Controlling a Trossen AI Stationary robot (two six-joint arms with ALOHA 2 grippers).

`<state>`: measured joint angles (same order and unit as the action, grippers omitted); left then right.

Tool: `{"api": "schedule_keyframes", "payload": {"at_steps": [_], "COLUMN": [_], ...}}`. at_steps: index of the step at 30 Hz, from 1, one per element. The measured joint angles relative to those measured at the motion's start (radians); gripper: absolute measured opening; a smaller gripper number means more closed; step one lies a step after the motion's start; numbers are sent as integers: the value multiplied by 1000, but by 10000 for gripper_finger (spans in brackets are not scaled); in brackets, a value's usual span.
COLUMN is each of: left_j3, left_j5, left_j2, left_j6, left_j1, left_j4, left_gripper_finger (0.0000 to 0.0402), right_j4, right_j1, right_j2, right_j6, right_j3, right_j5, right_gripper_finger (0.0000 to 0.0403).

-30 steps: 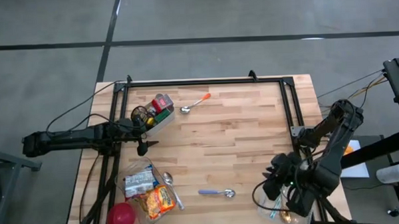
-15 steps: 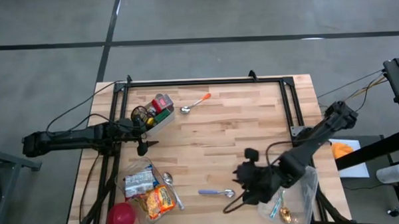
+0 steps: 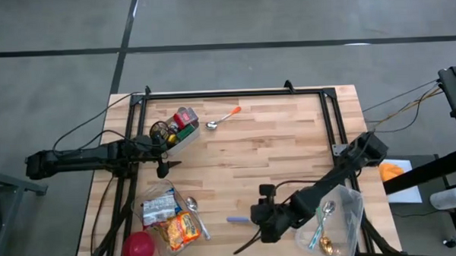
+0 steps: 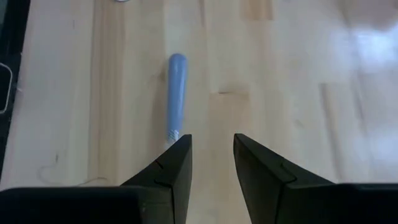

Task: Pick & Place Food Item
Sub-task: Put the purple spoon into the white bin

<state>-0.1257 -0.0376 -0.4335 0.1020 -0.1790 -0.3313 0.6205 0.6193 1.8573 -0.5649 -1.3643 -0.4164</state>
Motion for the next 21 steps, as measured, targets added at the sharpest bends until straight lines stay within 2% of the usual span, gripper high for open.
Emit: {"api": "schedule_keyframes", "payload": {"at_steps": [3, 12, 21], "left_j3": [0, 0, 0], "left_j5": [0, 0, 0], "left_j2": [0, 0, 0], "left_j6": [0, 0, 0], "left_j1": [0, 0, 0], "left_j4": [0, 3, 4], "left_gripper_finger": [383, 383, 383], "right_j4": [-32, -101, -101], "right_j1": [-3, -41, -44], "right_j2": [42, 106, 108], "right_j6": [0, -19, -38], "right_j3": [0, 0, 2], "right_j5": [26, 194, 217], "right_gripper_finger": [116, 116, 116]}}
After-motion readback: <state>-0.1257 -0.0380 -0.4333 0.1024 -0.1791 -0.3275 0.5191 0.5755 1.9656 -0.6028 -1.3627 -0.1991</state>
